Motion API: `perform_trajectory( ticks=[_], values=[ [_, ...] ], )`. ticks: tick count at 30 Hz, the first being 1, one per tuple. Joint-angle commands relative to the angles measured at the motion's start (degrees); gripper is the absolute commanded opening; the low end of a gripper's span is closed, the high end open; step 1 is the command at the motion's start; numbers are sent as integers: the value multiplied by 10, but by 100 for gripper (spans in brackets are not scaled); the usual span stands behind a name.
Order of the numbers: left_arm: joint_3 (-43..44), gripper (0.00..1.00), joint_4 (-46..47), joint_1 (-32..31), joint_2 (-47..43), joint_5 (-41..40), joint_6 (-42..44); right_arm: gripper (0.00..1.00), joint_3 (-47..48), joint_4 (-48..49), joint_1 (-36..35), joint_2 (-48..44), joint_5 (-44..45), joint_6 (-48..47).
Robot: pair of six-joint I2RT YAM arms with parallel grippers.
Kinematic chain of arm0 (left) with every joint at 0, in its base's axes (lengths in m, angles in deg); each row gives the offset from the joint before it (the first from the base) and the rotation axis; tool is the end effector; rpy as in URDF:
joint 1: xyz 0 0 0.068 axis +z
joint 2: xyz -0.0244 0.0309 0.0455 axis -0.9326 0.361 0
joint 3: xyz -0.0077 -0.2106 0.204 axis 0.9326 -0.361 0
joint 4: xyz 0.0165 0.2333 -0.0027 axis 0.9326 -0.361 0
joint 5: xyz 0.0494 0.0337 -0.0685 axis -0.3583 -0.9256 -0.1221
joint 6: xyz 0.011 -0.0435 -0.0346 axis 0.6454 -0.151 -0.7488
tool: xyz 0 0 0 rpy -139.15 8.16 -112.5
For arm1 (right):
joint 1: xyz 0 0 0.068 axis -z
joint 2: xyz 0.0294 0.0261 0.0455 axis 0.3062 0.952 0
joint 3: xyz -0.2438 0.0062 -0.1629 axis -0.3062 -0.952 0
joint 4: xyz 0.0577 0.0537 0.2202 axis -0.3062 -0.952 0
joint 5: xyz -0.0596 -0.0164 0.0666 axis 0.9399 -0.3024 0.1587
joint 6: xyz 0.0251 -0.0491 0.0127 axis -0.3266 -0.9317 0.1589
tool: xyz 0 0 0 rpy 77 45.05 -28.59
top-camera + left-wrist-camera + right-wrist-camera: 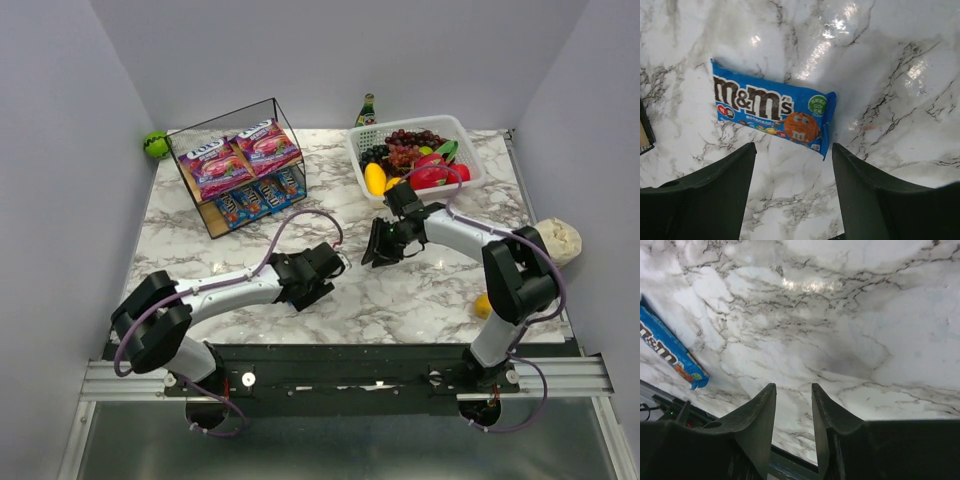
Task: Place and organize the candy bags onto the shelf
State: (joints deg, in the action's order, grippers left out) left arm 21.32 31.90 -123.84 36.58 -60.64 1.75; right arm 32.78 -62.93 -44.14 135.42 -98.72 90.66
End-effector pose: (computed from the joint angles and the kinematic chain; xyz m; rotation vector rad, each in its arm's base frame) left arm 0.1492 -0.1899 0.2326 1.1976 2.3324 0.1696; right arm 0.2845 0.1543 0.2057 0.1382 2.8662 0.6970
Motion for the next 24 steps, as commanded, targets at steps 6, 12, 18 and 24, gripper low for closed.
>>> perform_trajectory(
  ticks=[6,12,18,24],
  values=[
    [9,71,1,-16,64,19,30,43,-25,12,0,-60,-32,14],
    [17,69,9,-16,104,23,37,43,-23,12,1,-61,-24,13],
    [18,48,16,-16,128,8,35,43,-23,9,0,-64,-17,13],
    [12,11,13,-15,122,-2,37,43,-24,8,0,-70,-13,15]
  ],
)
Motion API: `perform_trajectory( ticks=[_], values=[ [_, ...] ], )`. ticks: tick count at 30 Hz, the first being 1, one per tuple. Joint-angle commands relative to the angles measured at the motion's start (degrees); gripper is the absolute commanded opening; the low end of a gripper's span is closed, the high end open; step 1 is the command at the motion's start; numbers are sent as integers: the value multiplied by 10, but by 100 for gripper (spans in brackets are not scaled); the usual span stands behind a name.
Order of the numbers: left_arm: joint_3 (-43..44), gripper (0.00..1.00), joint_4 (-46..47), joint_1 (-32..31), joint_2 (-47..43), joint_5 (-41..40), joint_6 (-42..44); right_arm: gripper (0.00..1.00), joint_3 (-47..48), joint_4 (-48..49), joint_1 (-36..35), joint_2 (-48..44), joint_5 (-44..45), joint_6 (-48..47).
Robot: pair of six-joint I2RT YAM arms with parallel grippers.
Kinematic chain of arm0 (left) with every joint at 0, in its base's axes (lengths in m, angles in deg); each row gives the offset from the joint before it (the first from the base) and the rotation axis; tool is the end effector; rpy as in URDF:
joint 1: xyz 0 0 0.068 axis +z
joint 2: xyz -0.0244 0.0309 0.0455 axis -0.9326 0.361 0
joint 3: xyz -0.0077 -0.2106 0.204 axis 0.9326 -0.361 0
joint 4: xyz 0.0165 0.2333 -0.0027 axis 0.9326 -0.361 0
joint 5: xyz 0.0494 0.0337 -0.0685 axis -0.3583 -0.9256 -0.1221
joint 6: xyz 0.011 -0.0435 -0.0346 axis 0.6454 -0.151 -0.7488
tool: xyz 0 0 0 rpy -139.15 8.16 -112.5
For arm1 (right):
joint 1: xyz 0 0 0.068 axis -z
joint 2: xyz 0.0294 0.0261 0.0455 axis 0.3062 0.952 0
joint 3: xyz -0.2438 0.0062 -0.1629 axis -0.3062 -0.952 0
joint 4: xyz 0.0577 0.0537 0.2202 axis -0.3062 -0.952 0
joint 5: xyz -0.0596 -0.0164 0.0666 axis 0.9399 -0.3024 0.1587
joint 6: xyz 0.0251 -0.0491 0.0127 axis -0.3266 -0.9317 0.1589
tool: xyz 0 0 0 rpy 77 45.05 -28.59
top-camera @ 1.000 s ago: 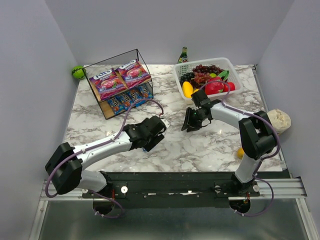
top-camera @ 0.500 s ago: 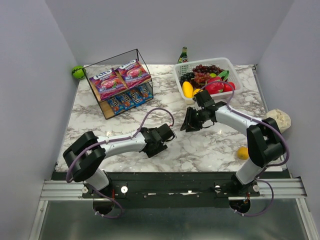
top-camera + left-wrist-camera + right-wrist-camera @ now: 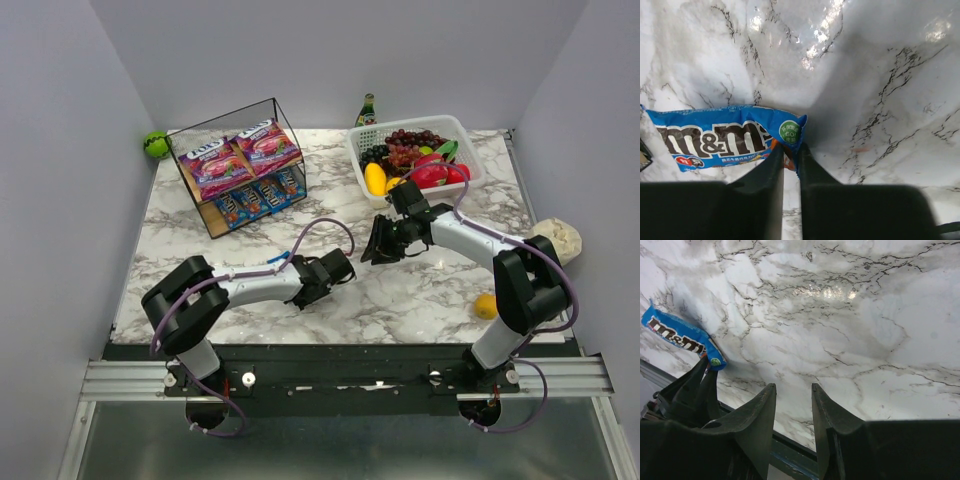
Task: Place and organize the candy bags onto the shelf
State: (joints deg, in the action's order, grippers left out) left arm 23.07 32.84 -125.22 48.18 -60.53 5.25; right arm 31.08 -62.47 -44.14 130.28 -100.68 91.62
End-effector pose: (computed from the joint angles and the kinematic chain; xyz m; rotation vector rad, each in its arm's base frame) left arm 0.1598 -0.2165 0.1930 1.3949 2.3758 0.2813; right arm 0.2715 0.1493 0.2255 0.1310 2.8087 0.7795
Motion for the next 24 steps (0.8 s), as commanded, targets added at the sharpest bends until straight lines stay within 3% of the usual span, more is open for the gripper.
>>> perform_trajectory(
  ticks=[1,2,7,15,24],
  values=[
    [-7,5,6,-1,4,-11,3,43,-7,3,0,-20,8,5],
    [-7,0,4,-1,2,-13,1,43,-7,3,0,-21,9,4],
    [-14,0,1,-1,-20,-50,-10,43,-5,3,0,-21,8,6],
    [-42,0,-3,10,-62,-204,-3,43,1,3,1,-20,3,6],
    [-70,0,76,92,-96,-296,83,42,-9,-4,0,-38,-12,1]
  ],
)
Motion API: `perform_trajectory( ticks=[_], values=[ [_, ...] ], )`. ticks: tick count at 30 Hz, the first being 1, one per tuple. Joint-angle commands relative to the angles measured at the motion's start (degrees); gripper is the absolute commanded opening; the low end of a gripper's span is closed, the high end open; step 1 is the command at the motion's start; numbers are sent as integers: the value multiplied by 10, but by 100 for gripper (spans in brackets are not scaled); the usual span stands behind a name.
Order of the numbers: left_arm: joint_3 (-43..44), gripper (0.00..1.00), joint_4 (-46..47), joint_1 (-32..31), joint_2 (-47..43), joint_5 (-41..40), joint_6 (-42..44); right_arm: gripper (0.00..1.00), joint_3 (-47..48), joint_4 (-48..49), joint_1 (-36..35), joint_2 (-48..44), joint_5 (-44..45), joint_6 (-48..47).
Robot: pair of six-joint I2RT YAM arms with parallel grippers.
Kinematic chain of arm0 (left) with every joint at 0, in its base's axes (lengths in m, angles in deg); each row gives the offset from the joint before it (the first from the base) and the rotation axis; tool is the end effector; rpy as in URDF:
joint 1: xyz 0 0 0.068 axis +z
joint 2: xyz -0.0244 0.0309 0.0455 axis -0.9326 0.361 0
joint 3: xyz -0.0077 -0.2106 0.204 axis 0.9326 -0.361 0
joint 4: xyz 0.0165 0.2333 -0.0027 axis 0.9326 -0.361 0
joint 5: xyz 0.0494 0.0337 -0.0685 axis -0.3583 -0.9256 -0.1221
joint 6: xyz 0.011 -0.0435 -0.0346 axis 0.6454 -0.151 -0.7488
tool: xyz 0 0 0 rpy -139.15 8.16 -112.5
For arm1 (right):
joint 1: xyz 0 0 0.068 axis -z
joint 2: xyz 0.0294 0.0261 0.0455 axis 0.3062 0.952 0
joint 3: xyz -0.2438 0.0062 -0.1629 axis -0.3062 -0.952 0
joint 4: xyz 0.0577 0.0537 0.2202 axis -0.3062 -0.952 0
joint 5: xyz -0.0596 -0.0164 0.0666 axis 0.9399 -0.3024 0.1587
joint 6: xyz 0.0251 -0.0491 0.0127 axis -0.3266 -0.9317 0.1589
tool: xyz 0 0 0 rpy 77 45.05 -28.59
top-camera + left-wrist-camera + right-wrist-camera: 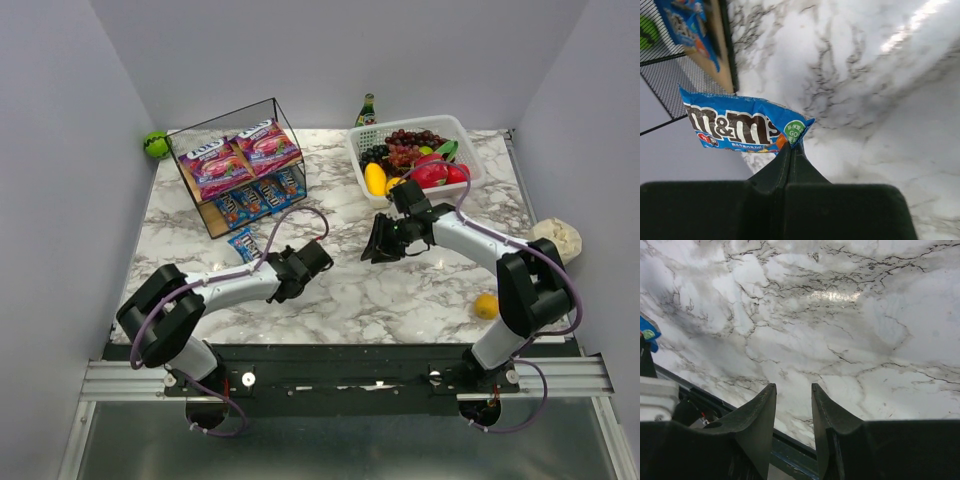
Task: Place and organize the candy bags onto the shelf
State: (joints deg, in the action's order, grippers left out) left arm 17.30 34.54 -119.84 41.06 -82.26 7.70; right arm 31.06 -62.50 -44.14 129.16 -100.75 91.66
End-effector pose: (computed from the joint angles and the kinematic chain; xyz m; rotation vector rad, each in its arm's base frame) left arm 0.1707 -0.1693 0.2068 1.1343 2.2399 0.7425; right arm 0.2693 0.1483 0.2310 0.1258 2.7904 0.7904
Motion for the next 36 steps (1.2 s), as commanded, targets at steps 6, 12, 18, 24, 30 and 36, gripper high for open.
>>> perform_trajectory(
  ticks=[6,12,18,24,30,36],
  values=[
    [-12,0,143,121,-35,-33,175,42,-24,-9,0,-44,-23,-1],
    [-52,0,256,154,-65,37,299,42,-42,-8,0,-57,-27,0],
    [-37,0,253,198,-54,82,342,42,-51,-6,0,-63,-27,0],
    [-43,0,277,243,-58,155,391,42,-56,-2,0,-67,-29,2],
    [-24,0,288,290,-39,192,406,42,-64,1,0,-78,-29,6],
    [-7,0,289,337,-19,226,420,42,-72,5,0,-90,-23,14]
  ],
)
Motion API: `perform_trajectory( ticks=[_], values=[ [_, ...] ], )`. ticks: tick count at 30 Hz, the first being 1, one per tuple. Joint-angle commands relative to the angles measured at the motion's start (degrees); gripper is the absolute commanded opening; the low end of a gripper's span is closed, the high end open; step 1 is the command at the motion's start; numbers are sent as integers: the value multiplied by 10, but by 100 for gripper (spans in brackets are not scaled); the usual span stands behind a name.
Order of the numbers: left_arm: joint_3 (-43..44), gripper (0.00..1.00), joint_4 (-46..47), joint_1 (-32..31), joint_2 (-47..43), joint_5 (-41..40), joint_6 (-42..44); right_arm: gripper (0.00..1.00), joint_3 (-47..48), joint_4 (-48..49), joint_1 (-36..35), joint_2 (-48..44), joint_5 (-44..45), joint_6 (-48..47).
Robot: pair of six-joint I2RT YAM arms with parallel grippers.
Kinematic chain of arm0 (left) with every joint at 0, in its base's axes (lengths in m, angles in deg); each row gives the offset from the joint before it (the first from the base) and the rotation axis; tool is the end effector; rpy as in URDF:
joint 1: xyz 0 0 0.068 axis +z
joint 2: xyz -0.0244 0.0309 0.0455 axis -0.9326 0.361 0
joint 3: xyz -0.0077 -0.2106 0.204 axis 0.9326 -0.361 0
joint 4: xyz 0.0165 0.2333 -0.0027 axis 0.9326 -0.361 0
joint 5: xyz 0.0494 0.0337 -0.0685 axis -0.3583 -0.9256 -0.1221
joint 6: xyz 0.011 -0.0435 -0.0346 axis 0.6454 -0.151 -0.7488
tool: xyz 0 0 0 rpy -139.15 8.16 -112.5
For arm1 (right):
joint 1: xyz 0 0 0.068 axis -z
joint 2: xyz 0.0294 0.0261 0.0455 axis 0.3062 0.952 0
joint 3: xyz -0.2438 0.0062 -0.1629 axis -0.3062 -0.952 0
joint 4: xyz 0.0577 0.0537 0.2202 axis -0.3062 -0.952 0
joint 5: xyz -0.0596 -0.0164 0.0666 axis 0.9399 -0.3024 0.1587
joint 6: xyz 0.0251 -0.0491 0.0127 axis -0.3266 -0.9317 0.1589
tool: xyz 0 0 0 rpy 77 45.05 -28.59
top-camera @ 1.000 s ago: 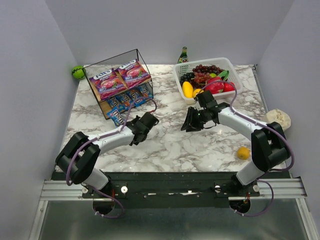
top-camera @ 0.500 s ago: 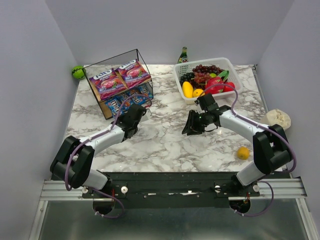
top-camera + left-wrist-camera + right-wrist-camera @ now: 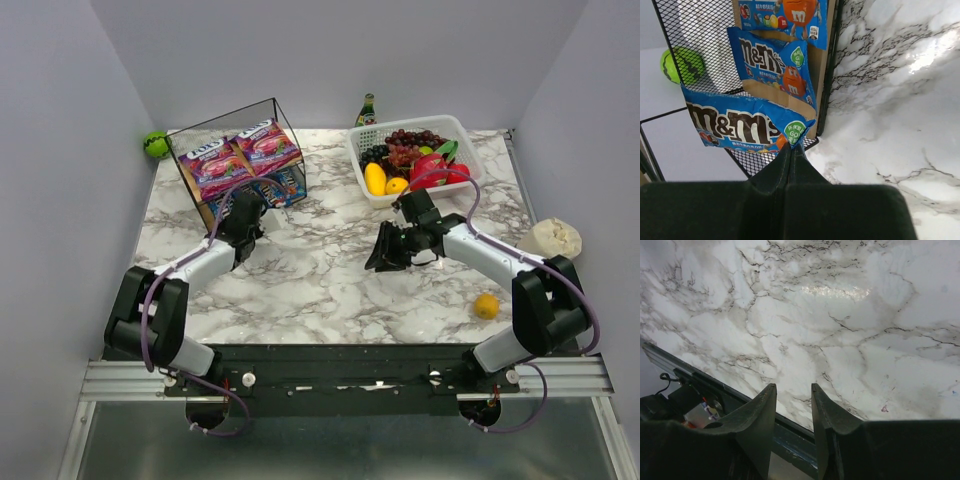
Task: Place and organize the candy bags onto the shelf
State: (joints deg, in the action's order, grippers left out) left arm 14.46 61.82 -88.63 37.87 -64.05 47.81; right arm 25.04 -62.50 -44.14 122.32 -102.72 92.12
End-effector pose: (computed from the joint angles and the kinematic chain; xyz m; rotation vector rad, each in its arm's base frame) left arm 0.2600 -0.0771 0.2280 1.1861 2.0707 0.7238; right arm 0.2402 0.1353 0.2358 0.1200 2.7844 0.8431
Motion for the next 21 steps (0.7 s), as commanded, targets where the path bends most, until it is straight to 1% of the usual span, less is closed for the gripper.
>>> perform_trajectory(
  ticks=[1,11,21],
  values=[
    [30,0,14,29,18,54,19,42,-12,5,0,-21,-3,11],
    [57,0,16,78,57,84,35,42,-8,4,0,-22,2,20],
    [57,0,43,98,94,69,33,42,9,4,0,-9,5,26]
  ],
)
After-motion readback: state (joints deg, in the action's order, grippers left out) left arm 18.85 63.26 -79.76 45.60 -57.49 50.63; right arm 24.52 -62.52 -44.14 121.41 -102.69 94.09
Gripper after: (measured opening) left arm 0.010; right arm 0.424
